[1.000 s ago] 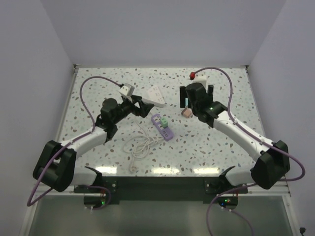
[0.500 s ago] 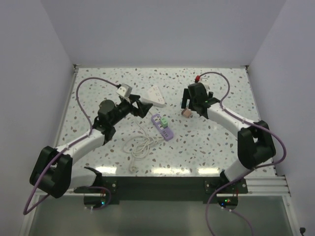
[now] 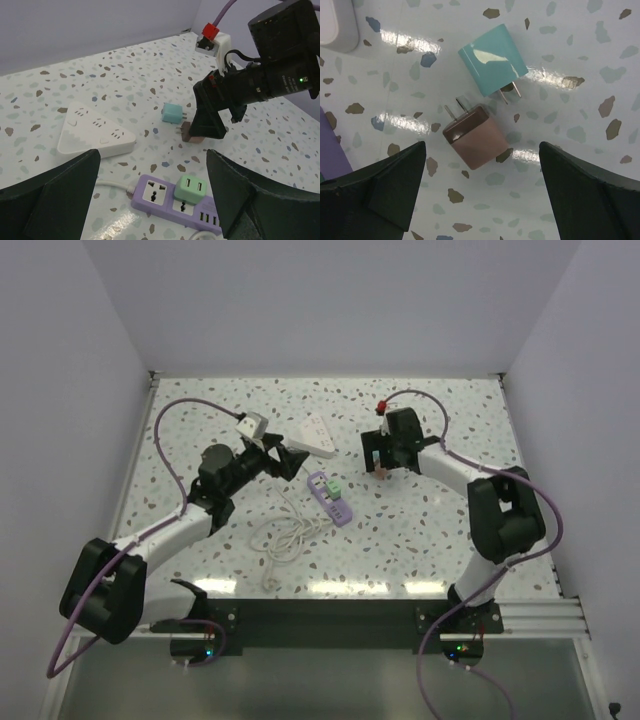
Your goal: Insert the plug
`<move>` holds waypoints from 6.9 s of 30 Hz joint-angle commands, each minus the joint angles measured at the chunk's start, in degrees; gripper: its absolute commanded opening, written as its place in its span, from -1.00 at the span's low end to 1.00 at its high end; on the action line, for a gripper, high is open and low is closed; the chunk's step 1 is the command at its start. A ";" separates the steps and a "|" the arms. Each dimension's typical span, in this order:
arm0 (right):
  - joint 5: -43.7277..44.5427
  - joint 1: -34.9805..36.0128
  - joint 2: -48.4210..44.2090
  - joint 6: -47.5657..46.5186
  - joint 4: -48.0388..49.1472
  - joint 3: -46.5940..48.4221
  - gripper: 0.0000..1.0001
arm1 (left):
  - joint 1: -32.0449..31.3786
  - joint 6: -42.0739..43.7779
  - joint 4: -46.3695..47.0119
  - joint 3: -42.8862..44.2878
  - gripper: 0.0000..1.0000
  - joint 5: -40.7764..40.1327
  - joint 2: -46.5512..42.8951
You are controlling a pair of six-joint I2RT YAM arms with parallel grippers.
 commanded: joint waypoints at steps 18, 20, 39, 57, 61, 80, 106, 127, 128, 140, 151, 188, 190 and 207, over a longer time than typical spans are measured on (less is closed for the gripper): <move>-10.14 -2.12 8.23 -10.09 -5.09 5.73 0.75 | -0.12 2.56 -0.14 -0.20 0.87 -1.35 -1.19; -9.88 -2.21 7.61 -10.18 -5.26 5.12 0.67 | -0.12 2.65 -0.14 -0.38 0.87 -1.35 -1.37; -12.24 -2.03 1.56 -11.68 -1.49 0.12 -0.42 | -0.12 1.86 -0.14 -0.20 0.88 2.25 -1.63; -10.67 16.24 -23.41 -17.92 -3.06 -6.84 -0.60 | -0.20 -8.86 3.46 4.81 0.86 23.79 5.84; -8.82 19.15 -25.08 -18.18 -3.50 -6.31 -0.61 | -0.20 -10.27 4.68 5.07 0.86 25.72 6.89; -6.27 24.42 -28.42 -19.85 -4.03 -5.17 -0.63 | -2.40 -14.39 8.99 8.06 0.74 31.78 15.33; 1.54 25.22 -33.07 -19.33 -4.03 -3.85 0.53 | -3.55 -21.79 21.22 6.74 -1.00 37.16 15.78; -24.80 17.93 -42.22 3.17 15.90 -12.98 0.76 | 1.38 -24.59 28.24 0.76 -1.00 35.04 0.58; -27.77 16.53 -42.75 3.78 18.97 -14.64 0.75 | 1.38 -24.77 28.33 0.41 -1.00 34.95 -0.13; -47.75 12.82 -43.02 14.51 42.18 -21.25 0.31 | 1.38 -31.36 37.47 -2.31 -1.00 37.41 -4.44; -49.16 12.74 -38.01 16.01 45.98 -20.11 0.27 | -0.55 -30.75 37.91 -2.49 -1.00 37.15 -5.06; -56.46 15.46 -35.54 15.48 47.20 -19.49 -0.39 | -1.96 -31.01 41.96 -3.02 -1.00 35.66 -4.09; -56.63 15.46 -35.89 15.48 47.73 -19.67 -0.52 | -1.96 -30.14 41.08 -2.93 -1.00 35.13 -4.00; -50.40 15.37 -37.56 8.73 36.51 -14.75 -1.00 | 0.05 -23.19 30.27 -2.84 0.62 30.65 -4.09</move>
